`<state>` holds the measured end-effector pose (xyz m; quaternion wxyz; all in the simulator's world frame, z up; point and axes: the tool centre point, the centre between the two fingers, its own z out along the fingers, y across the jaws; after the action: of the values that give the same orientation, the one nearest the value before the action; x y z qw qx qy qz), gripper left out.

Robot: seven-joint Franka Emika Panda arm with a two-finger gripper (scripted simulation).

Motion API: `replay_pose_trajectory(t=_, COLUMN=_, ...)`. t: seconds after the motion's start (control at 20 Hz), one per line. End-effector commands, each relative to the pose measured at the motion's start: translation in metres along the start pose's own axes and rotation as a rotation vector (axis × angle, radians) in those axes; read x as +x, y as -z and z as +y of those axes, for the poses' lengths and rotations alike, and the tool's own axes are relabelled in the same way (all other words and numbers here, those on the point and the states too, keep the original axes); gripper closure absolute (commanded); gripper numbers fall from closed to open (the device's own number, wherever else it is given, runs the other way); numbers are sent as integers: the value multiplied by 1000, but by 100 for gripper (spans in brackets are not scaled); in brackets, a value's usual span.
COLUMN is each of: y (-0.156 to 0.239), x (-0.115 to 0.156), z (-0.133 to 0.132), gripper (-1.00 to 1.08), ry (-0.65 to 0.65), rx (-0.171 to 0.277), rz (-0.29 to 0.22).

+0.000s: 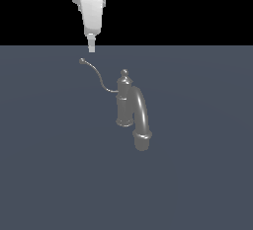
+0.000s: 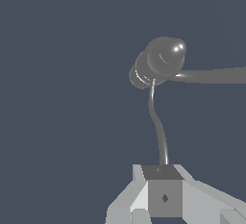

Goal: Turn on the faucet by rotating a designated handle.

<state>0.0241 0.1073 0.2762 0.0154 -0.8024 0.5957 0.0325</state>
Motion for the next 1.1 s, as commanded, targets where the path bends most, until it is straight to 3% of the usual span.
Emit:
replay_pose_trajectory(t=0.0, y=-10, x=-3, z=-9, gripper=108, ry=-48, rx=4, rz=19)
replay_pose_trajectory(t=0.55, y=-34, x=-12, z=-29, gripper=108, ry=-152, rx=19, rz=67)
replay_pose_trajectory(t=1.05, y=-35, x=-13, z=-22, gripper=108, ry=-155, rx=19, rz=69)
